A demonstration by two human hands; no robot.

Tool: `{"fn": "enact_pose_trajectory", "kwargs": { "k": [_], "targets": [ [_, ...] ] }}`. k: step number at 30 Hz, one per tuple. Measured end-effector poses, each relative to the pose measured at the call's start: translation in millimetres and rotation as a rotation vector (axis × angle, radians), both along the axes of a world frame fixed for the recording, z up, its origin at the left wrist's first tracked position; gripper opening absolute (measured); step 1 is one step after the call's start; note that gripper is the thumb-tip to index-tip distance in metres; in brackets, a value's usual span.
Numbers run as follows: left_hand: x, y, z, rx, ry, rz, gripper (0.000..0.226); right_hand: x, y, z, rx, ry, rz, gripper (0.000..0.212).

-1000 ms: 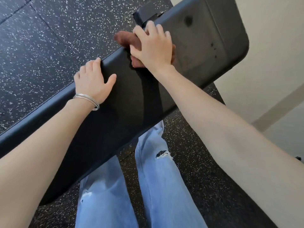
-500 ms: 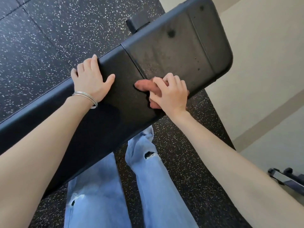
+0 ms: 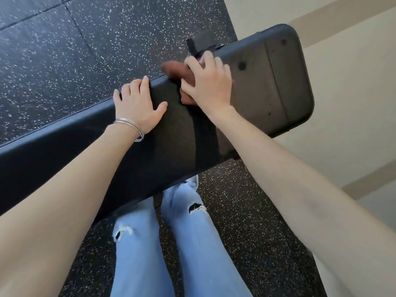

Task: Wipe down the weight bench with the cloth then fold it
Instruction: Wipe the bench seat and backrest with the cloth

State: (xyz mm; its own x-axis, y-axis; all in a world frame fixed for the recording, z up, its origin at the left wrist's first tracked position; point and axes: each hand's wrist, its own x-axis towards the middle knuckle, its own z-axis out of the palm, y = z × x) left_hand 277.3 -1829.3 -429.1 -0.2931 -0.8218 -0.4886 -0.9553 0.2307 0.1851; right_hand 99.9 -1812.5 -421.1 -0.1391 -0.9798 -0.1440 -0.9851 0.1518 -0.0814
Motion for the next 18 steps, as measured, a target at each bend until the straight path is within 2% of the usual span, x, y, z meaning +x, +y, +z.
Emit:
{"fn": "enact_pose_trajectory", "kwargs": {
  "k": [4, 8, 13, 18],
  "targets": [
    [-1, 2, -2, -0.017, -0.001, -0.02, 0.079, -15, 94, -3, -0.147, -0.038, -0.015, 0.03],
    [-3, 1, -3, -0.012, -0.001, -0.026, 0.079, -19, 143, -12, -0.165, -0.041, -0.012, 0.024],
    [-6, -10, -3, 0.015, 0.021, -0.096, 0.079, -14, 113, -15, -0.166, -0.005, -0.043, 0.022],
    [-13, -17, -2, 0.047, 0.044, -0.112, 0.079, 0, 32, -9, -0.199, 0.029, -0.129, 0.022]
  ]
}}
